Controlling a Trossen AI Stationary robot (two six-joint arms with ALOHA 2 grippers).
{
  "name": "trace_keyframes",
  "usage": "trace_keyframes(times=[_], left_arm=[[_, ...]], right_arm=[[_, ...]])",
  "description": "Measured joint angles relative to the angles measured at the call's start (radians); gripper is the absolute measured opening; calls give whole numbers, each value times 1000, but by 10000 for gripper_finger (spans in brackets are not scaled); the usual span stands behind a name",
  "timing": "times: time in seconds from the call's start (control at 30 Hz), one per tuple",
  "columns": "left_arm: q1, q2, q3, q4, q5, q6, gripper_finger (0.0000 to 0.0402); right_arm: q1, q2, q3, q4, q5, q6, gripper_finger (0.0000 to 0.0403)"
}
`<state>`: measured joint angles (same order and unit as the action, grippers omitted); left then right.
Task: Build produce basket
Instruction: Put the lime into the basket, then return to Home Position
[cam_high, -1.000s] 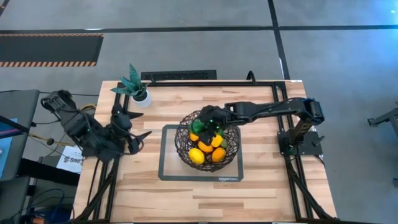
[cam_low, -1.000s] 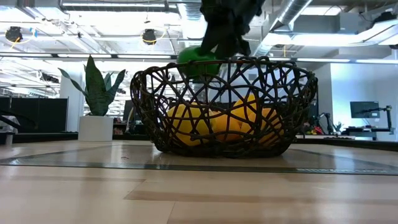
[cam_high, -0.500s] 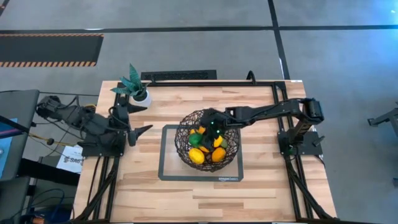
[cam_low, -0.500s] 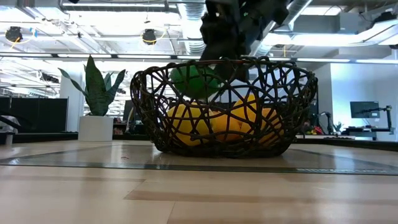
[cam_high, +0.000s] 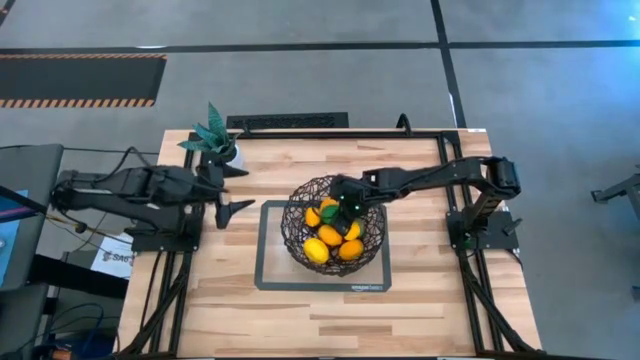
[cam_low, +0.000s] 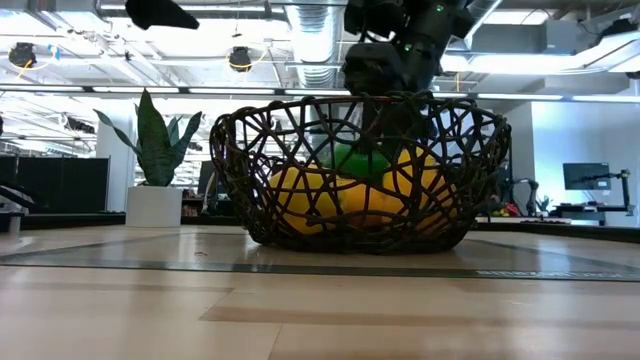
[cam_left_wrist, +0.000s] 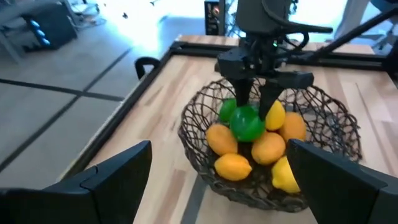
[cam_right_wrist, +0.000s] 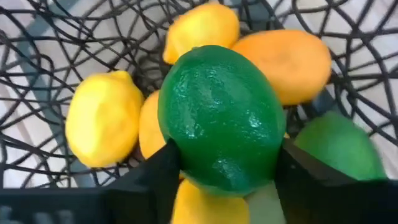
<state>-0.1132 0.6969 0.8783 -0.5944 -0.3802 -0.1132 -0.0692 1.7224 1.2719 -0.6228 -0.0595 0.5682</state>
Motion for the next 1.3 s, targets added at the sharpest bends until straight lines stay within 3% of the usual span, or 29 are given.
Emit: trace_keyframes(times=[0.2,0.3,0.6,0.93,1.03,1.1,1.3], left_arm=[[23,4,0,-61,37,-33,359],[23,0,0,-95,40,-63,359],[23,1,0,-115,45,-77,359],[23,1,0,-114,45,-83,359],[23,1,0,-115,45,-79,359],[23,1,0,-121,45,-78,359],[23,1,0,-136,45,-78,359]], right_arm=[[11,0,1,25,6,37,354],[11,-3,1,28,5,59,388],[46,-9,96,-31,-47,-23,348],[112,-2,135,-27,-76,26,340],[140,1,133,-55,-75,43,312],[159,0,134,-63,-66,44,268],[191,-12,134,-113,-36,-9,31]])
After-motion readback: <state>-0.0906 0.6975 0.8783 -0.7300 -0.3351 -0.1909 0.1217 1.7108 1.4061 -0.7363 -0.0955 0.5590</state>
